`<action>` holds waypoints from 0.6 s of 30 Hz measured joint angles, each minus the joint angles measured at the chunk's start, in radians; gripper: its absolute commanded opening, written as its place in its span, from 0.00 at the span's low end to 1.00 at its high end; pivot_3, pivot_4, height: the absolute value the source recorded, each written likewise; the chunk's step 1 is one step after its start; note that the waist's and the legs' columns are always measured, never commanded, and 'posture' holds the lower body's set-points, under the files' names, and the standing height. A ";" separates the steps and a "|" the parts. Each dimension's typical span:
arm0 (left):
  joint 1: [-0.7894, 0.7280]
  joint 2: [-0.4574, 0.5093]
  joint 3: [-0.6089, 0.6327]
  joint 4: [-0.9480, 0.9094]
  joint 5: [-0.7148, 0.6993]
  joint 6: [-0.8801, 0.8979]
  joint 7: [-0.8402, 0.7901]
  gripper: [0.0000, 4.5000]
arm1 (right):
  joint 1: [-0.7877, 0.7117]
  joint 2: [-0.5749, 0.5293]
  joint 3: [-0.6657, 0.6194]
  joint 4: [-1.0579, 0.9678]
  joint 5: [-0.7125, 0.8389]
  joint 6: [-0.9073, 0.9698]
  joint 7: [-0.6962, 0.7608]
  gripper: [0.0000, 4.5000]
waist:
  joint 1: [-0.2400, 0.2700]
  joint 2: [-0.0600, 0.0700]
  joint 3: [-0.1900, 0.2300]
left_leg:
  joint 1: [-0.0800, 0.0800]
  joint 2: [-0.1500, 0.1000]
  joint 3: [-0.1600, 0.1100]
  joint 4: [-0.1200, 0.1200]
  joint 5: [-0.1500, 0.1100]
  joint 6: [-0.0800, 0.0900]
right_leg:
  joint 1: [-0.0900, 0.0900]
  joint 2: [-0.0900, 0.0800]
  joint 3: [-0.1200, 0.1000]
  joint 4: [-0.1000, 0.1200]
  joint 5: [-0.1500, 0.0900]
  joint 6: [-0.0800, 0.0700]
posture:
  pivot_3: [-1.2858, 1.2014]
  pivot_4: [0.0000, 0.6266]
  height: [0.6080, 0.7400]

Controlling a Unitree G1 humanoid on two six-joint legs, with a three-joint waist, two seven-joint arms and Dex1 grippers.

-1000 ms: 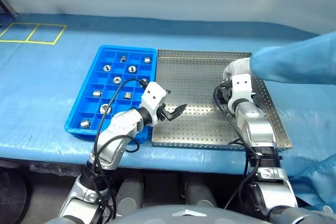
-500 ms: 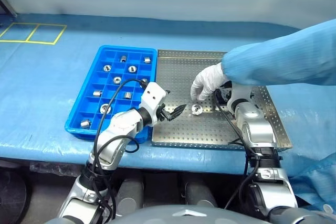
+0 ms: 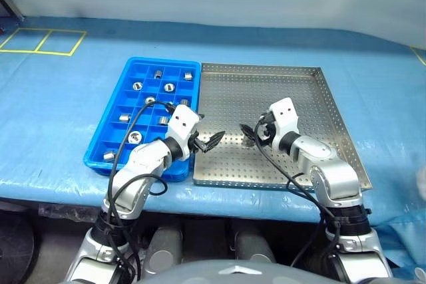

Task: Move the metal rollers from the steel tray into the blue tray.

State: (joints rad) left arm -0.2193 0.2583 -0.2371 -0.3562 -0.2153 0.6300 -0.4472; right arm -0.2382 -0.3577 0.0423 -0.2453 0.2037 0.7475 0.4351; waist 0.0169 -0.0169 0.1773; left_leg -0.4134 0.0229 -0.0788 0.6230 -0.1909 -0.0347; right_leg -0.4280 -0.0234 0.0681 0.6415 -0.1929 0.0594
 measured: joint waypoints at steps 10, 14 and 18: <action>0.010 -0.001 -0.008 -0.002 -0.001 0.002 0.005 0.89 | 0.027 0.006 0.034 0.046 -0.007 0.025 -0.009 0.87 | 0.001 0.000 0.000 | 0.000 0.000 0.000 0.000 0.000 0.000 | 0.000 0.000 0.000 0.000 0.000 0.000 | 0.59 0.24 1.00; 0.015 0.003 -0.008 -0.015 -0.001 0.010 0.002 0.89 | 0.021 0.012 0.031 0.063 -0.009 0.022 -0.019 0.62 | 0.001 0.000 0.000 | 0.000 0.000 0.000 0.000 0.000 0.000 | 0.000 0.000 0.000 0.000 0.000 0.000 | 0.60 0.24 1.00; 0.024 0.010 -0.008 -0.025 -0.001 0.018 0.002 0.89 | 0.018 0.012 0.034 0.067 -0.009 0.023 -0.018 0.39 | 0.002 0.000 0.000 | 0.000 0.000 0.000 0.000 0.000 0.000 | 0.000 0.000 0.000 0.000 0.000 0.000 | 0.60 0.24 1.00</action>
State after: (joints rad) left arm -0.1949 0.2678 -0.2450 -0.3810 -0.2162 0.6475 -0.4453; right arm -0.2205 -0.3457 0.0759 -0.1786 0.1944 0.7701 0.4170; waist 0.0187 -0.0169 0.1774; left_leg -0.4135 0.0230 -0.0787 0.6232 -0.1909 -0.0347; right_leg -0.4283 -0.0234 0.0680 0.6417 -0.1929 0.0594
